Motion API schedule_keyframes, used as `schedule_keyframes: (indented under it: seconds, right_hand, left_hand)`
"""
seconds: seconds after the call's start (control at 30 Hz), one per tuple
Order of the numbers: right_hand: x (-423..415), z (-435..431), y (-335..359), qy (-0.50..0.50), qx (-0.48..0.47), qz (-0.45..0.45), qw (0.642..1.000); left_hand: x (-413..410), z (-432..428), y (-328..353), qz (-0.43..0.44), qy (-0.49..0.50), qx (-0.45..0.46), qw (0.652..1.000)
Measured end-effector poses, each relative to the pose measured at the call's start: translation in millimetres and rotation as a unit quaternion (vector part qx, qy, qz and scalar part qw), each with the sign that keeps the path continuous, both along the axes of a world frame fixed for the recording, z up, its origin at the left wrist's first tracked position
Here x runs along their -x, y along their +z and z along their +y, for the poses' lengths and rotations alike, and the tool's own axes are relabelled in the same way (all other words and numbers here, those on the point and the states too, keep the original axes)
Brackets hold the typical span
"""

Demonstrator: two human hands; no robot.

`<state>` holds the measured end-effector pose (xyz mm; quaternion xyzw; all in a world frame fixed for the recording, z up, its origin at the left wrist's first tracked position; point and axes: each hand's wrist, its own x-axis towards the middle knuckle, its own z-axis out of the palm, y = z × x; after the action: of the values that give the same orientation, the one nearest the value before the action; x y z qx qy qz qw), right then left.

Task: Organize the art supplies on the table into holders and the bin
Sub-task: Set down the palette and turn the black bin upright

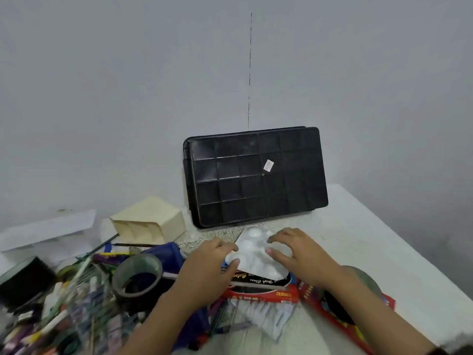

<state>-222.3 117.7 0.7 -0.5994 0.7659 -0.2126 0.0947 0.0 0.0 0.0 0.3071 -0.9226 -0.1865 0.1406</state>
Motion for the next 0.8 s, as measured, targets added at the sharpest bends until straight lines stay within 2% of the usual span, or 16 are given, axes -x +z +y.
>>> schedule_keyframes:
  seconds: [0.13,0.23,0.33,0.47,0.57,0.7,0.8]
  right_hand:
    - [13,-13,-17,-0.062,-0.097,0.033,0.993]
    - [25,-21,-26,-0.083,-0.132,0.051,0.986]
    - [35,-26,-30,-0.077,-0.157,0.039,0.984]
    - [46,-31,-37,-0.062,-0.169,-0.019,0.983]
    - [58,-37,-35,-0.064,-0.144,-0.061,0.986]
    - [74,-37,-31,-0.066,-0.074,-0.169,0.981]
    - [80,-37,-28,-0.082,-0.027,-0.242,0.966]
  left_hand:
    - [16,-3,-21,-0.056,0.007,-0.030,0.998]
    - [24,-4,-30,-0.074,0.023,-0.043,0.996]
    - [27,-11,-32,-0.047,0.032,-0.037,0.998]
    - [32,-15,-30,0.028,0.034,-0.079,0.996]
    - [37,-14,-23,0.084,0.040,-0.085,0.992]
    - [46,-5,-10,0.134,0.081,-0.101,0.982]
    - [54,3,-2,0.194,0.136,-0.255,0.938]
